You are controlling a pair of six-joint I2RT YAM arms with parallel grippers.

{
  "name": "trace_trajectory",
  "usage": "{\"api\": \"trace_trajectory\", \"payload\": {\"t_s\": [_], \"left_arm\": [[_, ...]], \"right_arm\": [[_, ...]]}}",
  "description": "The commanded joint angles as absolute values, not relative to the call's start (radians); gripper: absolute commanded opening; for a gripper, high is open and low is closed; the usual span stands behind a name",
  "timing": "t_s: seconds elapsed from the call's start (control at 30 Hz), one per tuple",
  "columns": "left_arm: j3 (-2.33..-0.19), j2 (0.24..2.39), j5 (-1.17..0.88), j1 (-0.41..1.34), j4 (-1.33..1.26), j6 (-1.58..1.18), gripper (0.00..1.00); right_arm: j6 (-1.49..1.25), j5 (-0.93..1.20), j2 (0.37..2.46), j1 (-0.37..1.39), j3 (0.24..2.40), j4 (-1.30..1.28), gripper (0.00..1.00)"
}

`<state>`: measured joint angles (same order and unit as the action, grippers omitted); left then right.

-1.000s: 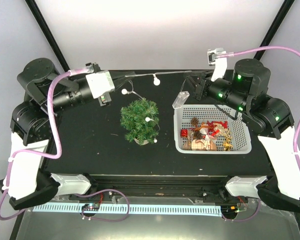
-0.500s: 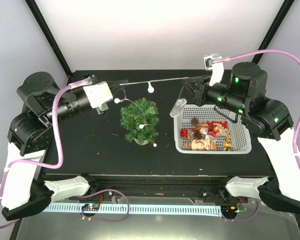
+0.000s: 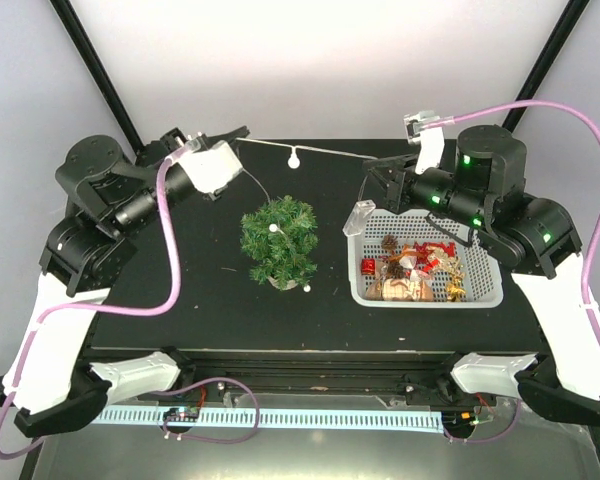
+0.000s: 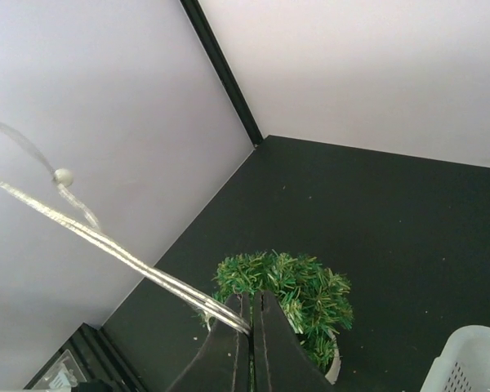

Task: Decorate the small christmas tree

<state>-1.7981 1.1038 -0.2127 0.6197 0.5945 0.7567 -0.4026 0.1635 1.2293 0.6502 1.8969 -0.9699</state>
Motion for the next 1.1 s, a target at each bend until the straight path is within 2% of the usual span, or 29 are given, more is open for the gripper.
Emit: {"api": "trace_trajectory", "payload": {"t_s": [0.0, 0.17, 0.37, 1.07], "left_arm": [[-1.838, 1.097, -0.138, 0.508, 0.466, 0.774, 0.01], [-1.824, 1.096, -0.208, 0.376, 0.461, 0.714, 0.02], [-1.786, 1.028, -0.256, 0.345, 0.428, 0.688, 0.01], [-1.599, 0.841, -0.103, 0.258, 0.401, 0.630, 0.01]], "right_arm": [[-0.424, 0.088, 1.228, 0.626, 1.884, -1.013, 0.01], [-0.424, 0.103, 1.241, 0.625, 1.873, -1.010, 0.01], [-0.419, 0.106, 1.254, 0.626, 1.858, -0.997, 0.01], [-0.407, 0.178, 1.321, 0.625, 1.851, -0.947, 0.01]]}}
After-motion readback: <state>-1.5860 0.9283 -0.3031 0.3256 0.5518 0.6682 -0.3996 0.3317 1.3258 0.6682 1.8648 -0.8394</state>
